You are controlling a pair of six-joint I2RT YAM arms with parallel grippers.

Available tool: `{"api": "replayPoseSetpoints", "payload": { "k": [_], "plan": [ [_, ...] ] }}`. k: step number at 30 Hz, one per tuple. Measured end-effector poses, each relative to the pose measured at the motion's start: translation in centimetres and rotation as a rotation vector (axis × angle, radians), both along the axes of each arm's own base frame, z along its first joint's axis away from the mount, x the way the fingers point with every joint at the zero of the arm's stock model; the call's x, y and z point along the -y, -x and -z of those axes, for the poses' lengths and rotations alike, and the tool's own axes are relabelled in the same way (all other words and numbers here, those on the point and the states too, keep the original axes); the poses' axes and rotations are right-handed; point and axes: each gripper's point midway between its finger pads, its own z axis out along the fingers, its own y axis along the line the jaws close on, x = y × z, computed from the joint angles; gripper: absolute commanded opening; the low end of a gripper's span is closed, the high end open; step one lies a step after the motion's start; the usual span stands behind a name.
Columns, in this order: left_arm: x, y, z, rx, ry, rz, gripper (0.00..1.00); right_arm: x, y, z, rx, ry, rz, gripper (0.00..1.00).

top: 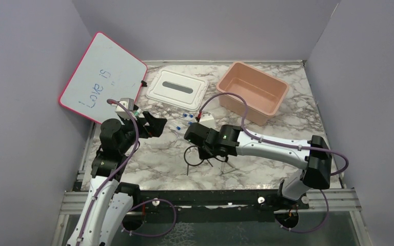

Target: Organize the chemistry lab equipment

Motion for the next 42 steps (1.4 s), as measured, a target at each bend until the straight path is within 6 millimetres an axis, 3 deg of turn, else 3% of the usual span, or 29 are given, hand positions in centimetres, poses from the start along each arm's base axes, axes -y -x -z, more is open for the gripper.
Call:
{"api": "replayPoseSetpoints", "payload": {
  "k": [3,7,11,13,17,22,28,32,36,38,42],
  "plan": [
    [-0.1,-0.1,0.0,0.000,-0.002,-0.009,0.99,-0.2,0.1,-1.7,0.022,-0.041,-0.052,0.01],
    [-0.4,-0.2,0.1,-0.004,-0.006,-0.024,0.99,-0.9,-0.4,-6.0,0.094,-0.126,-0.112,0.01],
    [-0.7,-0.3,0.6,-0.022,-0.014,-0.043,0.99,-1.9,-2.4,-10.8,0.190,-0.210,-0.143,0.01],
    [-0.8,-0.3,0.9,-0.034,-0.018,-0.052,0.99,-1.4,-4.5,-12.5,0.241,-0.229,-0.127,0.01],
    [-1.2,-0.4,1.1,-0.044,-0.021,-0.077,0.99,1.4,-9.7,-15.4,0.334,-0.218,-0.051,0.01],
    [-1.4,-0.5,0.9,-0.037,-0.015,-0.093,0.99,6.1,-15.7,-20.3,0.470,-0.226,0.064,0.01],
    [-1.2,-0.9,0.6,-0.030,0.001,-0.090,0.99,12.4,-21.1,-24.3,0.591,-0.217,0.194,0.01],
    [-0.8,-1.7,-0.2,-0.009,0.022,-0.076,0.99,18.0,-24.7,-23.7,0.592,-0.199,0.298,0.01],
    [-0.4,-2.9,-0.5,0.003,0.031,-0.067,0.99,22.5,-27.5,-20.3,0.524,-0.184,0.376,0.01],
    [-0.2,-3.5,-0.6,0.003,0.032,-0.063,0.99,23.4,-28.4,-17.8,0.466,-0.176,0.387,0.01],
    [0.0,-4.5,-0.5,0.000,0.028,-0.058,0.99,22.8,-28.9,-12.4,0.334,-0.173,0.366,0.01]
  ]
}}
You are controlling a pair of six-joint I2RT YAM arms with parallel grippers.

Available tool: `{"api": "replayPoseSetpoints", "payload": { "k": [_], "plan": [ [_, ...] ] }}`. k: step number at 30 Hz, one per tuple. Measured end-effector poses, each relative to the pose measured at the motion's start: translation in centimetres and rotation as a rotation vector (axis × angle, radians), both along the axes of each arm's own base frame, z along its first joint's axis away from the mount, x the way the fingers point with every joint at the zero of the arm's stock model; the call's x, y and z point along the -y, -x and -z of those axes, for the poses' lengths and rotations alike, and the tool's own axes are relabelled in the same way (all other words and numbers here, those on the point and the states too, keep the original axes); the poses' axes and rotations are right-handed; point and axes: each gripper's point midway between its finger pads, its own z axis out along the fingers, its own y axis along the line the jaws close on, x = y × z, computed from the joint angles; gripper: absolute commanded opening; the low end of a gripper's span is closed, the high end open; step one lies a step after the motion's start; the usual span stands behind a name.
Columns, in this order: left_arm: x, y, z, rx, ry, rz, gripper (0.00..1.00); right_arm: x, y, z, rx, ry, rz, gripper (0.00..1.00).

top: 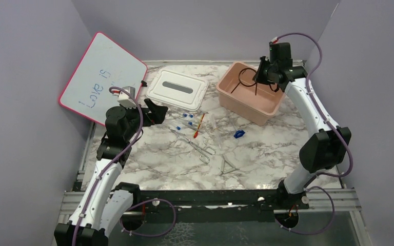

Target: Organize the chemistry lab equipment

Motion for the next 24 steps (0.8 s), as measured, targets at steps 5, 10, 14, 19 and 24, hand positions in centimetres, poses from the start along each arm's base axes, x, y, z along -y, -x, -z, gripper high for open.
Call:
{"api": "replayPoseSetpoints", "payload": {
  "k": [5,10,14,19,24],
  "plan": [
    [0.1,-0.6,0.6,-0.014,-0.011,0.002,0.99,-0.4,-1.1,5.0,-0.110,-0.008,-0.020,0.01],
    [0.1,-0.9,1.3,-0.032,-0.023,0.003,0.99,-0.3,-4.1,8.4,-0.169,-0.014,-0.028,0.01],
    [0.1,-1.1,1.7,-0.044,-0.029,0.004,0.99,-0.4,-6.9,10.1,-0.181,-0.018,-0.034,0.01],
    [0.0,-1.2,2.1,-0.053,-0.036,0.002,0.99,-0.8,-9.2,11.7,-0.191,-0.021,-0.051,0.05],
    [0.0,-1.2,2.1,-0.051,-0.041,-0.001,0.99,-1.4,-10.5,12.9,-0.200,-0.032,-0.071,0.24]
  ]
}}
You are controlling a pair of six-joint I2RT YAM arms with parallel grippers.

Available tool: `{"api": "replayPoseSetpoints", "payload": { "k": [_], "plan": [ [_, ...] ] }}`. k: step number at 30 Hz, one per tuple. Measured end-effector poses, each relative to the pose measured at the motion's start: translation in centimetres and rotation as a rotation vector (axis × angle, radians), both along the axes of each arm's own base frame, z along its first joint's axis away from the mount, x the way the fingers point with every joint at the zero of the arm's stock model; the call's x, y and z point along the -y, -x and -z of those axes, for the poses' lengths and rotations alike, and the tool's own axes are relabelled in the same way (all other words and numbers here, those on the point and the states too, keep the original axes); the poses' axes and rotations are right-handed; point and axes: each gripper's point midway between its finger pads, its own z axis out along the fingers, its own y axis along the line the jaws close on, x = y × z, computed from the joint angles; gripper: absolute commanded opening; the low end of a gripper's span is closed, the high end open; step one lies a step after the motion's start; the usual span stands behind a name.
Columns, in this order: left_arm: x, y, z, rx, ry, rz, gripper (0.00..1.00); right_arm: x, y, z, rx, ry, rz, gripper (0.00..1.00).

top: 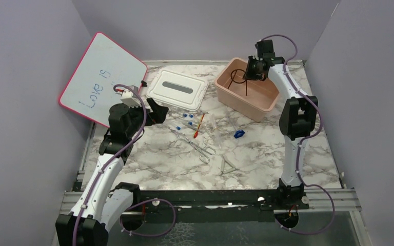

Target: Organize the chemistry lab equipment

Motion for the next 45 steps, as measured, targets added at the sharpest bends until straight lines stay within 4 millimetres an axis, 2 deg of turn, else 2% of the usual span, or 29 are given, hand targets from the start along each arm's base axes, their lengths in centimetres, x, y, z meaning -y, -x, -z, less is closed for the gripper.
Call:
{"api": "replayPoseSetpoints", "payload": {
  "k": [5,14,17,20,25,29,31,33,35,38,41,45],
  "plan": [
    [-0.1,0.0,0.0,0.001,-0.004,-0.002,0.99,0.0,-0.3,-0.2,0.006,-0.008,0.001,0.36],
    [-0.1,0.0,0.1,0.000,-0.006,-0.002,0.99,0.3,-0.2,-0.4,0.005,-0.001,0.020,0.44],
    [-0.1,0.0,0.1,0.000,-0.006,-0.002,0.99,0.7,0.1,-1.4,0.022,0.010,0.032,0.44],
    [-0.1,0.0,0.1,-0.001,-0.006,-0.002,0.99,1.2,1.1,-3.3,0.049,0.022,0.048,0.45],
    [-0.1,0.0,0.0,0.003,-0.007,0.000,0.99,1.9,4.1,-8.1,0.122,0.025,0.060,0.45],
    [0.1,0.1,0.0,0.003,-0.005,0.008,0.99,1.4,8.1,-11.6,0.188,0.024,0.047,0.45],
    [0.2,0.2,-0.1,0.004,-0.004,0.014,0.99,0.3,10.3,-12.8,0.220,0.027,0.024,0.45],
    [0.2,0.3,-0.2,0.006,-0.003,0.017,0.99,-1.6,12.9,-13.2,0.234,0.030,-0.027,0.46],
    [0.3,0.5,-0.3,0.011,-0.003,0.022,0.99,-3.1,15.0,-12.8,0.233,0.036,-0.075,0.46],
    [0.6,0.8,-0.6,0.021,-0.004,0.033,0.99,-5.3,18.2,-10.7,0.193,0.058,-0.163,0.46],
    [0.7,1.0,-0.7,0.022,-0.007,0.039,0.99,-6.0,20.5,-7.7,0.136,0.098,-0.227,0.47],
    [0.8,1.2,-0.5,0.014,-0.010,0.042,0.99,-6.2,22.3,-4.4,0.075,0.160,-0.290,0.50]
  ]
}}
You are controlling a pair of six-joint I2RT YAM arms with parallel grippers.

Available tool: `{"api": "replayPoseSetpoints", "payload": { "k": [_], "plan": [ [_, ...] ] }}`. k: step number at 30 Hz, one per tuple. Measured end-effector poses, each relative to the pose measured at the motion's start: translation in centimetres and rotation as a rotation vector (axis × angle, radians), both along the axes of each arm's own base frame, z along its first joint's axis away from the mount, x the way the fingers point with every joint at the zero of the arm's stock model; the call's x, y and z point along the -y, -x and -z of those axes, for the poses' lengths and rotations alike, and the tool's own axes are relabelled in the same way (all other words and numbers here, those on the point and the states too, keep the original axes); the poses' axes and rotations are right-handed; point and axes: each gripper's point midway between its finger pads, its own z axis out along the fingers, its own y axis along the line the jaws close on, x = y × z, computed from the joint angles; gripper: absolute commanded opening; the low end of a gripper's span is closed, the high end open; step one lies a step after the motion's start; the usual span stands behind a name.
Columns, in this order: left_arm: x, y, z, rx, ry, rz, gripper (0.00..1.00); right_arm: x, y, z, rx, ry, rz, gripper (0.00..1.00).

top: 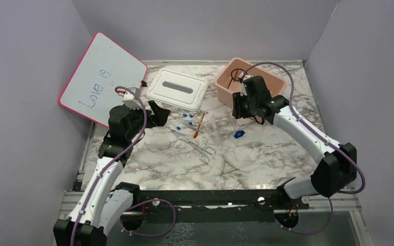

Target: Organize the chemistry lab equipment

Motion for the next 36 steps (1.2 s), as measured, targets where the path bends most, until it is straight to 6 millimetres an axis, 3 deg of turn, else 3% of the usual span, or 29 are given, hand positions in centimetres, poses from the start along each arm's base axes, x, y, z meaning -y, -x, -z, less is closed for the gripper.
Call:
{"api": "replayPoseSetpoints", "payload": {
  "k": [6,9,15,36],
  "plan": [
    [-0.1,0.1,0.3,-0.015,-0.005,-0.006,0.99,-0.8,0.0,3.0,-0.007,0.113,-0.061,0.47],
    [-0.2,0.1,0.4,-0.017,-0.006,-0.008,0.99,-0.9,-0.6,5.7,-0.026,0.188,-0.069,0.40],
    [-0.2,0.1,0.5,-0.017,-0.010,-0.011,0.99,0.0,-1.2,10.5,-0.096,0.307,-0.060,0.44],
    [-0.3,-0.1,0.7,-0.023,-0.015,-0.014,0.99,0.4,-1.6,14.2,-0.136,0.399,-0.121,0.37]
  ]
}}
